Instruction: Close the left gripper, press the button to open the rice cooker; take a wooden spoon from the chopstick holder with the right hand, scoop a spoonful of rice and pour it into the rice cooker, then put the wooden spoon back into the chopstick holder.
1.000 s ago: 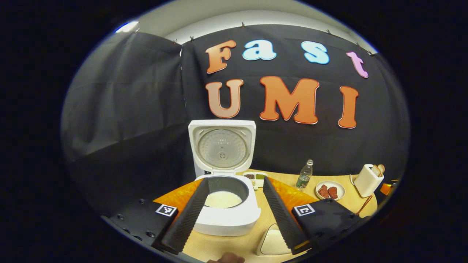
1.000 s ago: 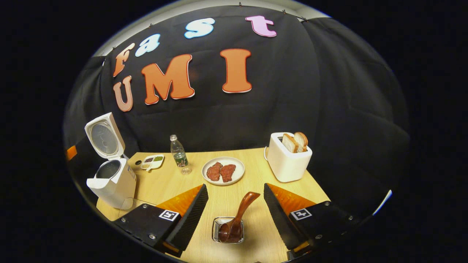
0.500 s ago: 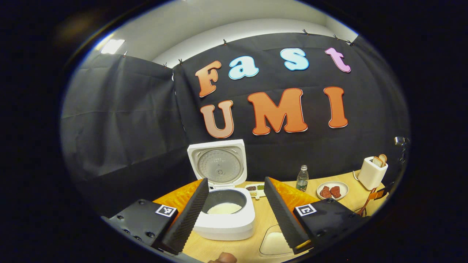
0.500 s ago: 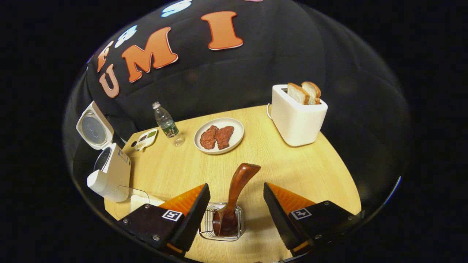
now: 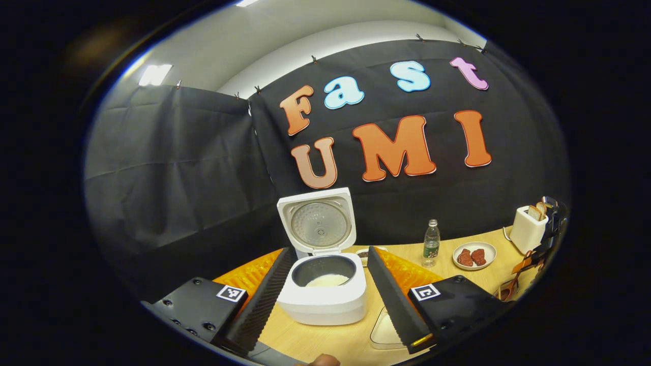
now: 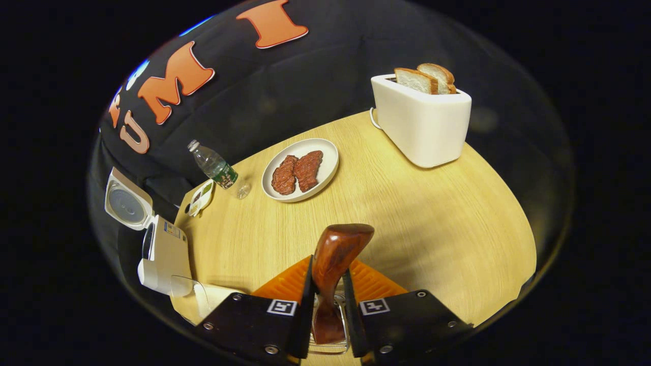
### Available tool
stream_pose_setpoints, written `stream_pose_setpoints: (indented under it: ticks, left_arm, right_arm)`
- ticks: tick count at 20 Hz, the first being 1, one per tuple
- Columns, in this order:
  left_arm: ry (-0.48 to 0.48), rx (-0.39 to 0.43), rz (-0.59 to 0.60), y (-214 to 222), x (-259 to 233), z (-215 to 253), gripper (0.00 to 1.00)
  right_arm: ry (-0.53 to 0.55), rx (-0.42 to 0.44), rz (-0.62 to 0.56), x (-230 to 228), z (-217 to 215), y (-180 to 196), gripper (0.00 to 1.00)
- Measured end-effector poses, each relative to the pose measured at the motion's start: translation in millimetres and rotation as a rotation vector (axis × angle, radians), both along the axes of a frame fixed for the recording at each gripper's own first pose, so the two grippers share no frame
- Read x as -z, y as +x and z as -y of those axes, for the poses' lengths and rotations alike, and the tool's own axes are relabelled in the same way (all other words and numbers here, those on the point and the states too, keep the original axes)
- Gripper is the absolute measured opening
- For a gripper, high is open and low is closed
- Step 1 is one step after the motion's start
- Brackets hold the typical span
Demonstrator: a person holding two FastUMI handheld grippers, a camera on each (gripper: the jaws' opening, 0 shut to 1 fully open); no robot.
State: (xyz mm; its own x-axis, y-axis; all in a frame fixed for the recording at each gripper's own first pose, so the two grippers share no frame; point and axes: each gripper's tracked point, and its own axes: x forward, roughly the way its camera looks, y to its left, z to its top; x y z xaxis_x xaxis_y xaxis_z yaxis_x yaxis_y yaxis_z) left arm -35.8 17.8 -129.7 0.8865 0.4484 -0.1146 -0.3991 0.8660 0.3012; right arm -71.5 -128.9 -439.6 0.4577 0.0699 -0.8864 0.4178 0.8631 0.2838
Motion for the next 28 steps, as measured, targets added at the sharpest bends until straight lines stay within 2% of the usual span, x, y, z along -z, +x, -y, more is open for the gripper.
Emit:
stream_pose_setpoints:
  ticks: [2,4,11,17,21,24,28]
  left_arm:
    - [-0.01,-0.007,0.004,0,0,2,1.0]
    - [-0.01,-0.01,0.017,-2,-1,1,0.99]
    - [-0.047,0.025,0.0,12,10,-8,1.0]
    - [-0.053,0.09,-0.015,35,11,-17,0.98]
    - [-0.067,0.098,0.017,42,0,-31,0.98]
    - [-0.094,0.074,0.044,41,-5,-50,1.0]
    - [-0.113,0.032,0.034,34,-2,-80,0.99]
  right_arm:
    - [0.007,0.022,0.006,0,1,1,0.21]
    - [0.02,0.054,0.021,-9,-2,-5,0.18]
    - [-0.005,0.158,0.09,-36,-2,-36,0.16]
    - [-0.024,0.252,0.207,-59,-1,-43,0.07]
    - [-0.085,0.213,0.303,-105,-6,-34,0.07]
    - [-0.152,0.137,0.385,-145,-24,-15,0.07]
    - [-0.09,0.033,0.474,-183,-84,13,0.07]
